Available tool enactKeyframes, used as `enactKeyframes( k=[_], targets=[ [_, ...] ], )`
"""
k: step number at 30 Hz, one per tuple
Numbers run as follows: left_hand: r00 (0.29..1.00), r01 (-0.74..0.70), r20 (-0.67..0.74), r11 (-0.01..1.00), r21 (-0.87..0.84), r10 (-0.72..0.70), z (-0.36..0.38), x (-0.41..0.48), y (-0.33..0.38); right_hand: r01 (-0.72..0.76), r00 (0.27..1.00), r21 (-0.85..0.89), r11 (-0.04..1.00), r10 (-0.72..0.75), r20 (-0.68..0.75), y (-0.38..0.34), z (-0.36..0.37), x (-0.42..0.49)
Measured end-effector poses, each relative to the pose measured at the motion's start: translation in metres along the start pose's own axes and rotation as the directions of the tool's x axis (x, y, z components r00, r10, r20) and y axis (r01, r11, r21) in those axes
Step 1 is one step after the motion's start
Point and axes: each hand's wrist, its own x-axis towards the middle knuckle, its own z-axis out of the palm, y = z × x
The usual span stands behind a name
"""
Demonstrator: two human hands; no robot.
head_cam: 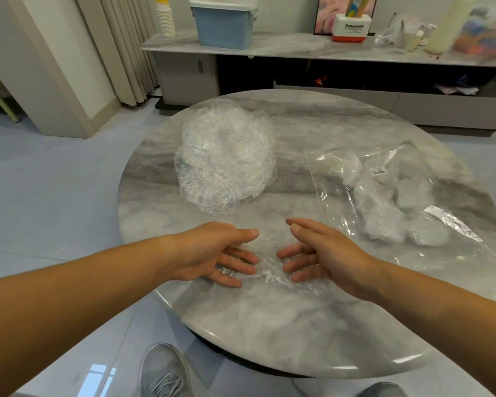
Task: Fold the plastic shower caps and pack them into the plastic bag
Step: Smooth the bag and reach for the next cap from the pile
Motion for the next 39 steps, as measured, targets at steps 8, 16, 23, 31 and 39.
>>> enactKeyframes(
  k=[8, 16, 23, 31, 39],
  targets=[
    [0.998, -0.033, -0.051, 0.997, 0.069, 0.036, 0.006, 0.003, -0.002, 0.163, 0.987, -0.361, 0.918, -0.155, 0.051, 0.011, 0.001, -0.003],
    [0.987, -0.025, -0.161, 0.999, -0.038, 0.019, -0.001, 0.007, -0.005, 0.416, 0.886, -0.850, 0.322, -0.353, 0.300, 0.033, -0.011, -0.017],
    [0.902, -0.049, -0.359, 0.882, 0.468, 0.241, -0.009, 0.014, -0.011, 0.459, 0.863, -0.867, 0.193, -0.329, 0.383, 0.035, -0.006, -0.018],
    [0.863, 0.052, -0.335, 0.593, 0.804, 0.379, -0.018, 0.018, -0.016, 0.600, 0.678, -0.758, 0.254, -0.664, 0.314, 0.014, 0.006, -0.027],
    [0.854, 0.007, -0.331, 0.629, 0.778, 0.401, -0.017, 0.017, -0.017, 0.558, 0.727, -0.812, -0.171, -0.371, 0.578, 0.030, 0.002, -0.005]
  ],
)
